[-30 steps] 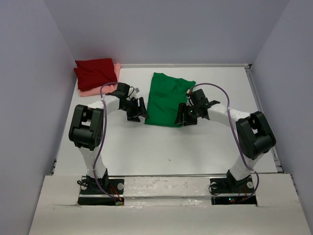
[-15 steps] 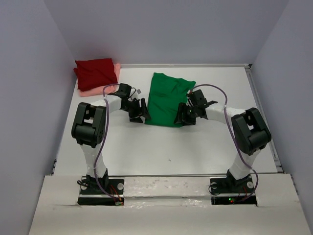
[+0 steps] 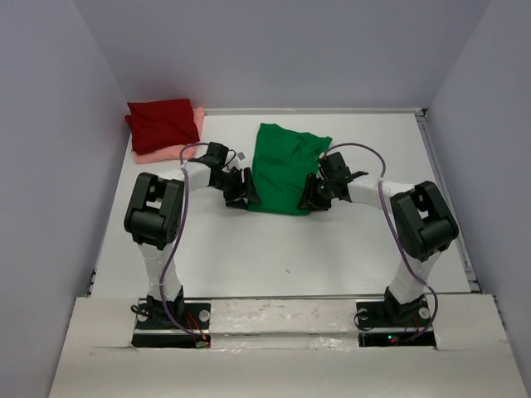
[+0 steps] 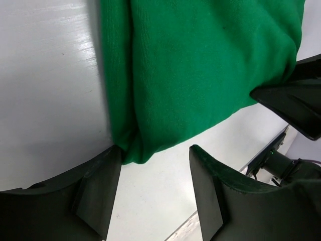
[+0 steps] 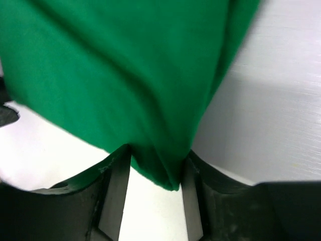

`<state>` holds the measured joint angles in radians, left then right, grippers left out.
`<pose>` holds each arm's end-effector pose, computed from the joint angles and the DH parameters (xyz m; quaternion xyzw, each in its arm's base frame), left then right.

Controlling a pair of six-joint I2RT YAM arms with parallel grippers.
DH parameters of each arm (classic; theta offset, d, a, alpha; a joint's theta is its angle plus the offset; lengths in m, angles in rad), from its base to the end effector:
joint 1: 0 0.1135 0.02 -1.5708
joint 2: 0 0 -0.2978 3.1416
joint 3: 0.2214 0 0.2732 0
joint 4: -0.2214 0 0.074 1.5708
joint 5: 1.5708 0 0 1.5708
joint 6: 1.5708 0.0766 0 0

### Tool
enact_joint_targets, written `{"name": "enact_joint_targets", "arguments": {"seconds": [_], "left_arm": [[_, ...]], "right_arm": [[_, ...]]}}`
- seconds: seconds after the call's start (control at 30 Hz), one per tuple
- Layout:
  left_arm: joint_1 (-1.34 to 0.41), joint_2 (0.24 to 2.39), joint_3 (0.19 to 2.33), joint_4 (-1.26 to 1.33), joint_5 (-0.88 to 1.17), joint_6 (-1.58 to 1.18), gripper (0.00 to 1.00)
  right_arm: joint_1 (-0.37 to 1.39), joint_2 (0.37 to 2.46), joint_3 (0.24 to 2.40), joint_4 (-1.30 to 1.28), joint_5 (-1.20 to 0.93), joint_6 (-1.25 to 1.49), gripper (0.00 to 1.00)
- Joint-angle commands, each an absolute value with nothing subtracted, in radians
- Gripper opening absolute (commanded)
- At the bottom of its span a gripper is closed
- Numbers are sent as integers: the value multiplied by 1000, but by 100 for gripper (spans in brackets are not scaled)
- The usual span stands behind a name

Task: Fold and stack the t-shirts
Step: Grab one side of the 2/3 rectangular tshirt with both arms

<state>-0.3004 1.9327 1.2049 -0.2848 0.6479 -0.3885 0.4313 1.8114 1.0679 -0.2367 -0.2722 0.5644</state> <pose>0.4027 -0.1731 0.1449 0.0475 0.9143 -0.3762 0.1425 0.3639 0.1901 0.1437 0.0236 0.9484 0.2517 0.1913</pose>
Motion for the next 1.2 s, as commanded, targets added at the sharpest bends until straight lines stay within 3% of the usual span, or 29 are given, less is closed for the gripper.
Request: {"name": "enact_joint_targets", "arguments": {"seconds": [0.0, 0.17, 0.3, 0.33, 0.5, 0.53, 0.9, 1.17], "left_arm": [[-307, 1914, 1201, -282, 675, -399, 62], [-313, 1890, 1175, -270, 673, -410, 45], [-325, 1875, 1149, -259, 675, -414, 4], [-330, 1865, 1137, -256, 673, -416, 0], [-347, 1809, 1089, -239, 667, -428, 0], [-359, 1727, 1016, -229, 657, -451, 0], [-442, 1467, 801, -199, 611, -558, 0], [-518, 1390, 729, -158, 591, -624, 0]], "right_arm": [[430, 1801, 1045, -241, -212, 591, 42], [449, 1776, 1019, -265, -141, 618, 31], [459, 1767, 1009, -288, -114, 632, 27], [459, 1764, 1006, -291, -110, 632, 26], [468, 1721, 1003, -331, -80, 644, 17], [489, 1638, 962, -369, -52, 649, 16], [560, 1419, 775, -425, -5, 712, 16], [592, 1356, 696, -430, -5, 765, 17]]}}
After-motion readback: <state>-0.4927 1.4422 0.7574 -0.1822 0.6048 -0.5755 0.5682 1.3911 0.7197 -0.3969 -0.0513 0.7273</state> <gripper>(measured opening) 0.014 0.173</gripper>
